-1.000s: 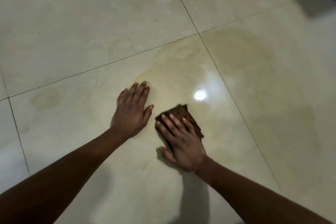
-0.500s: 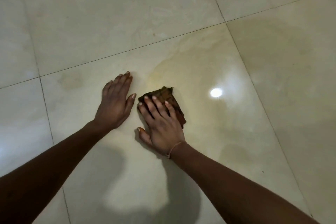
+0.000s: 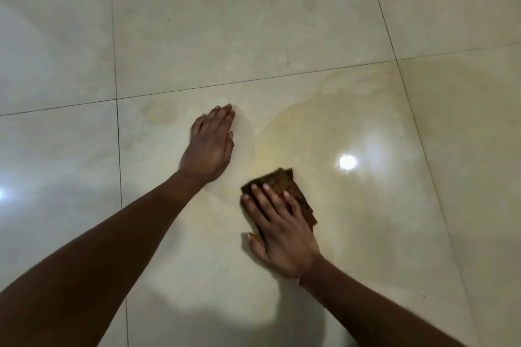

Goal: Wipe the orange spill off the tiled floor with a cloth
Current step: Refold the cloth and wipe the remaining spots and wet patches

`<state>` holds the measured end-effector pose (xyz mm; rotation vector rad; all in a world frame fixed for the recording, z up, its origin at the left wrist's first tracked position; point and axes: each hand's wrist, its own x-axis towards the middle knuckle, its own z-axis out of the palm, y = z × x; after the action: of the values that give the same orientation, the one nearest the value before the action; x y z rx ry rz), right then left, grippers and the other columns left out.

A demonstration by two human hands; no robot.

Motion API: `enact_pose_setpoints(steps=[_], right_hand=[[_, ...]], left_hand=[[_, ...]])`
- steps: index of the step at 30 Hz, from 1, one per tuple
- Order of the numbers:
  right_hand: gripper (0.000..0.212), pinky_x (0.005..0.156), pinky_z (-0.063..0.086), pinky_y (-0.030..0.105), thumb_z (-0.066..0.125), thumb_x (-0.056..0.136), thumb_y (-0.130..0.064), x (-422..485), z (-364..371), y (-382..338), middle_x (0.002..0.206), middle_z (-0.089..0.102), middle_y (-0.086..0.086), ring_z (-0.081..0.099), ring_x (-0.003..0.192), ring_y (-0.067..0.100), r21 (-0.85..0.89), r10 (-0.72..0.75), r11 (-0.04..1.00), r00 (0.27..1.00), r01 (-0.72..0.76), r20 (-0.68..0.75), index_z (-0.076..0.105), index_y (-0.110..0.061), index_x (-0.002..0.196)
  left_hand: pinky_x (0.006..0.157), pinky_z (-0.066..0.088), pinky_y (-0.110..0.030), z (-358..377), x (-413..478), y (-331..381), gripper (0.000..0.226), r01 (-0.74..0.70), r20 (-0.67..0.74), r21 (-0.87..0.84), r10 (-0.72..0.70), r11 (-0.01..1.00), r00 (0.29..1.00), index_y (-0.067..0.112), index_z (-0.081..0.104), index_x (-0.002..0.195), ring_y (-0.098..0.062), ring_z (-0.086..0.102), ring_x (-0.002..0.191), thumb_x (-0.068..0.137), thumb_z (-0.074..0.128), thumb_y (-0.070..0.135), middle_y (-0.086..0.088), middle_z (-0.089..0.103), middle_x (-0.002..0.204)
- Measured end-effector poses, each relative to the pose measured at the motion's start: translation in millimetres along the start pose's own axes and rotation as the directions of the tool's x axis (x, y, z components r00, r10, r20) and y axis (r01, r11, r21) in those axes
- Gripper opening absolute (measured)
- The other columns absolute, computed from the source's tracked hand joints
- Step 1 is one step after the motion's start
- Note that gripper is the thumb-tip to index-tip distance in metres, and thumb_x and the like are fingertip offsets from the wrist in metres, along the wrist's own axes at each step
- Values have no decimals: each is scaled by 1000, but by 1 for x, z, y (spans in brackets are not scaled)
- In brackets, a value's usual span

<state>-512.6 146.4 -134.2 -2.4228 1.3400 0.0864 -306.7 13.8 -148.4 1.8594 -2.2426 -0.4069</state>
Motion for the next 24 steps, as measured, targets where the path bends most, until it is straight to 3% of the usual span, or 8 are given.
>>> enact_pose_setpoints(steps=[3,6,8,11,14,19,21,24], right_hand=[[67,117,15,45,36,93,-50,16,-10,26,160,30,2,20,150,19,-19,-56,998,998,56,-12,30,-25,154],[65,119,9,47,30,96,-51,109,-34,28,162,24,4,16,150,22,-52,145,987,986,-149,-79,25,-23,154],[68,119,7,48,28,94,-52,134,-31,7,163,20,5,14,150,24,-21,166,986,984,-168,-69,23,-22,155],[71,119,7,46,32,89,-51,79,-11,-23,161,26,4,18,150,23,14,-112,994,994,112,13,27,-23,154],[67,118,10,44,37,92,-50,62,-20,11,161,27,1,19,150,20,-15,-246,969,968,247,56,28,-27,154],[66,119,2,48,29,96,-52,189,-38,-4,164,18,3,9,151,23,-34,100,994,991,-103,-83,22,-22,155],[70,119,1,48,25,93,-53,170,-27,-32,163,20,5,11,151,24,-20,-55,998,998,55,-9,23,-20,155],[68,118,12,47,33,92,-51,80,-15,-19,161,28,4,20,150,23,-11,-372,927,920,376,122,30,-22,153]], left_hand=[[116,23,-48,-3,1,3,47,8,28,-1,-8,1000,1000,3,40,144,-28,32,142,98,39,16,-11,37,153],[116,21,-49,-4,1,-12,50,-7,60,79,2,997,998,3,38,144,-30,28,144,99,34,25,-11,33,155],[115,19,-50,-10,-5,-33,52,35,55,188,-46,982,997,4,38,144,-30,27,144,99,29,30,-11,31,156],[113,21,-52,-27,-28,-71,54,174,12,228,-181,958,983,4,37,144,-32,29,143,99,26,31,-11,34,155],[113,23,-51,-33,-42,-80,54,205,9,201,-211,958,978,6,32,147,-32,30,142,99,25,30,-11,32,156],[112,25,-47,-22,-44,-88,53,212,-36,122,-209,970,977,9,32,148,-29,29,143,99,26,28,-8,32,156],[113,25,-47,-22,-43,-87,52,212,-41,105,-209,972,977,10,32,148,-29,28,143,99,27,28,-8,31,156],[112,25,-47,-26,-44,-84,52,224,-44,95,-221,970,974,8,33,147,-30,30,143,98,27,25,-9,33,156]])
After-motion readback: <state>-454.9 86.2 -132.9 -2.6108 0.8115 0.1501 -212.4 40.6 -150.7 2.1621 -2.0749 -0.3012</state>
